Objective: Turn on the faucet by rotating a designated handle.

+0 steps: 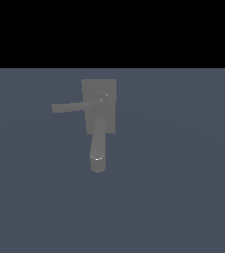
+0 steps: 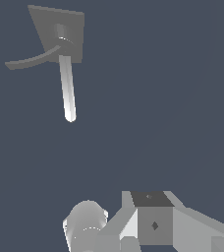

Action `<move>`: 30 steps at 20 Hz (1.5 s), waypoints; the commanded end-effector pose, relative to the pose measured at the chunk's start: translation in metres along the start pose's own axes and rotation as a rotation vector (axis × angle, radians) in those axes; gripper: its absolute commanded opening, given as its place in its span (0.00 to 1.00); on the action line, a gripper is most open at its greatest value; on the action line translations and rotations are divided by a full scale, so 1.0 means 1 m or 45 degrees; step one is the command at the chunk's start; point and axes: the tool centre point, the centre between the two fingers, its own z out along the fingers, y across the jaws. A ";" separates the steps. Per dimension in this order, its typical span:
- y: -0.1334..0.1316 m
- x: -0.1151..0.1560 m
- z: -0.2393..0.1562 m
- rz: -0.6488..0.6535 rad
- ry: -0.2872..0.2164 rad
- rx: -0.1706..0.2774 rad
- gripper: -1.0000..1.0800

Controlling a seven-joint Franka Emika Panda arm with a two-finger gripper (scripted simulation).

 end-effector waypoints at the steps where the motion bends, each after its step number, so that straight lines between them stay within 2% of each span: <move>1: 0.004 0.000 0.003 0.013 -0.013 -0.013 0.00; 7: 0.017 -0.003 0.017 0.051 -0.082 -0.009 0.00; 12: 0.015 -0.003 0.014 0.047 -0.070 -0.016 0.00; 17: 0.019 -0.001 0.010 0.057 -0.047 -0.073 0.00; 21: 0.023 0.002 0.004 0.067 -0.015 -0.149 0.00; 24: 0.026 0.004 -0.003 0.077 0.018 -0.229 0.00; 27: 0.030 0.008 -0.013 0.089 0.061 -0.330 0.00; 30: 0.034 0.012 -0.025 0.100 0.114 -0.455 0.00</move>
